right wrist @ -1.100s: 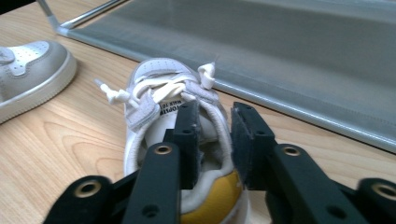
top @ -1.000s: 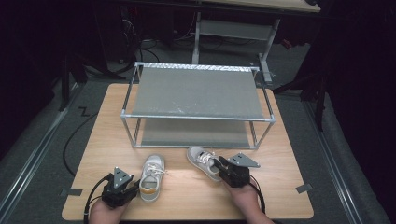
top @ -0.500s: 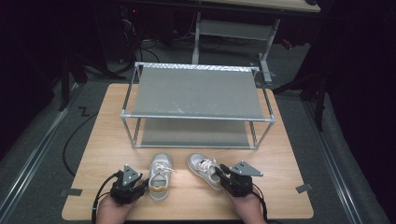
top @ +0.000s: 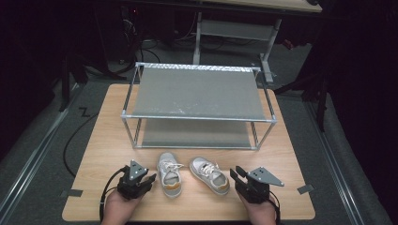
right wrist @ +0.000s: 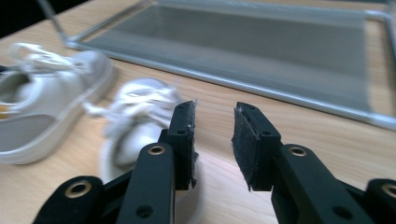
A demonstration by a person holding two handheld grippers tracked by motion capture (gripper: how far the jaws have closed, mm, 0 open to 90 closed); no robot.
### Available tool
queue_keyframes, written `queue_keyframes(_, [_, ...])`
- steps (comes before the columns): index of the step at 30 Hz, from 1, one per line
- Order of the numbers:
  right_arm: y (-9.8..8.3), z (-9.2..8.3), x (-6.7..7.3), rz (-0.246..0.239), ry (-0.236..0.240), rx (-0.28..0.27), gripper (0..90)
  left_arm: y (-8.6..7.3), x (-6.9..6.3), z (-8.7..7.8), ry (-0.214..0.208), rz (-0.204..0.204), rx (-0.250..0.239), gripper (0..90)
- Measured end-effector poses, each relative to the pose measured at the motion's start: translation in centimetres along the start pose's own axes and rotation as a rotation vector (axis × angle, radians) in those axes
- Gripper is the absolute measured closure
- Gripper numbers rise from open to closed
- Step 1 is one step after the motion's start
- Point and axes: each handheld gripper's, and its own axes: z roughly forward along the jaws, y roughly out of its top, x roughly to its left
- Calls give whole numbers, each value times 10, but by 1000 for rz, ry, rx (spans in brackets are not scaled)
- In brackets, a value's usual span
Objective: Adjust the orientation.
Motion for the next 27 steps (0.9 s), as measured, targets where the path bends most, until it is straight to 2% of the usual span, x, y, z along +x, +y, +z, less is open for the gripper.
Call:
queue_keyframes(1, [-2, 1, -3, 10, -8, 17, 700, 3, 6, 3, 13, -35, -9, 626])
queue_keyframes(3, [-7, 0, -8, 15, -9, 44, 704, 6, 8, 8, 34, -28, -5, 639])
queue_keyframes(5, [-13, -3, -8, -6, -13, 78, 706, 9, 10, 11, 25, -43, -7, 640])
queue_keyframes(7, [-15, -5, -8, -14, -12, 88, 706, 11, 9, 12, 17, -42, -6, 647])
queue_keyframes(8, [-18, -7, -7, -23, -13, 99, 707, 12, 5, 15, 1, -28, 0, 653])
queue_keyframes(11, [-22, -8, -5, -27, -5, 115, 710, 14, 1, 17, -3, -12, 2, 687])
queue_keyframes(12, [-26, -9, 0, -50, 9, 136, 710, 17, -2, 20, -31, -11, -1, 683])
queue_keyframes(13, [-29, -8, 4, -65, 20, 145, 709, 17, -2, 20, -31, -11, -1, 677])
queue_keyframes(14, [-31, -7, 8, -73, 32, 158, 721, 21, -7, 24, -42, 15, 1, 678])
queue_keyframes(15, [-31, -7, 8, -73, 32, 158, 721, 21, -7, 24, -42, 15, 1, 677])
queue_keyframes(16, [-32, -7, 15, -95, 36, 155, 731, 23, -12, 26, -58, 33, -3, 669])
queue_keyframes(17, [-32, -7, 15, -95, 36, 155, 731, 23, -12, 26, -58, 33, -3, 658])
queue_keyframes(18, [-32, -4, 21, -102, 71, 158, 735, 24, -13, 25, -60, 35, -8, 654])
queue_keyframes(19, [-32, -4, 21, -102, 71, 158, 735, 24, -13, 25, -60, 35, -8, 649])
queue_keyframes(20, [-32, -3, 25, -122, 78, 155, 734, 23, -13, 23, -57, 37, -10, 649])
queue_keyframes(22, [-30, 4, 38, -150, 116, 155, 724, 20, -10, 21, -52, 25, -13, 649])
queue_keyframes(23, [-30, 4, 38, -150, 116, 155, 724, 19, -8, 19, -50, 16, -12, 649])
queue_keyframes(24, [-27, 10, 45, -163, 135, 155, 721, 16, -5, 17, -44, 6, -10, 649])
queue_keyframes(25, [-27, 10, 45, -163, 135, 155, 721, 16, -5, 17, -44, 6, -10, 649])
queue_keyframes(26, [-25, 16, 50, -166, 164, 155, 712, 15, -4, 14, -47, -1, -14, 650])
queue_keyframes(27, [-25, 16, 50, -166, 164, 155, 712, 15, -4, 14, -47, -1, -14, 650])
